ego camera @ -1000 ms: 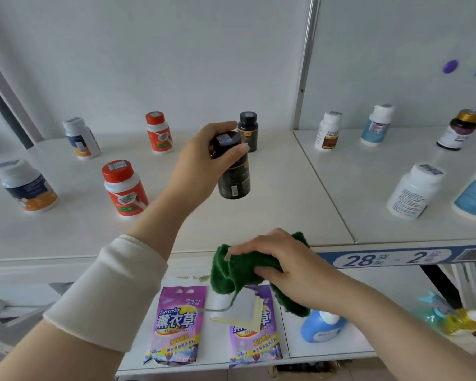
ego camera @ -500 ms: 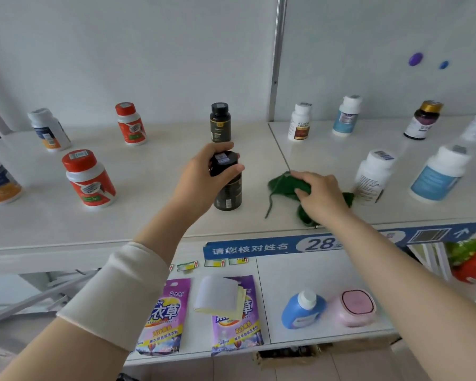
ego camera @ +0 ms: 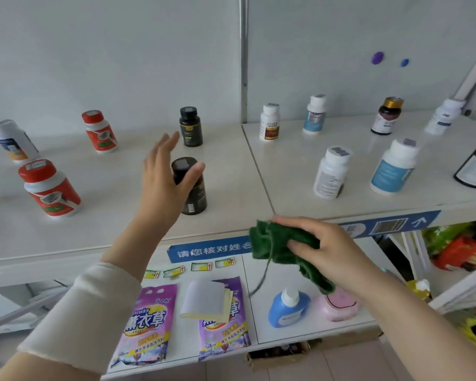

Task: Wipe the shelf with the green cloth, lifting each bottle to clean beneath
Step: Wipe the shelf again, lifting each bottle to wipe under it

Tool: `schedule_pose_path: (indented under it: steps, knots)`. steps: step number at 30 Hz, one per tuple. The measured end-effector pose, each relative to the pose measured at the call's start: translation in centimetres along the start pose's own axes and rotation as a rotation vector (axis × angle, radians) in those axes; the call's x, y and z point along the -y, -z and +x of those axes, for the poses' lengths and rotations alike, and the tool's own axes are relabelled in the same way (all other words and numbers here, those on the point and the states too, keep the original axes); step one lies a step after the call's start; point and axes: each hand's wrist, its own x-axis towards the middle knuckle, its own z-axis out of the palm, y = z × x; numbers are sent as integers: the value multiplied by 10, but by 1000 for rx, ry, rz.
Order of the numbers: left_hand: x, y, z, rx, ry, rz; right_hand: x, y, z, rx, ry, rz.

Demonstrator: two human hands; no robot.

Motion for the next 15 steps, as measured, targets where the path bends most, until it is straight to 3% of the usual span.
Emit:
schedule_pose_path:
  steps: [2, 5, 10, 15]
  knots:
    - [-27, -5, -2, -140, -190, 79, -6, 22, -5, -108, -15, 97]
    - [-76, -37, -5, 2, -304, -26, -17, 58, -12, -150, -30, 152]
    - [-124, -131, -4, 288, -196, -58, -44, 108, -22, -183, -96, 255]
    - [-126, -176, 3, 301, 3, -113, -66, 135, -19, -234, -152, 357]
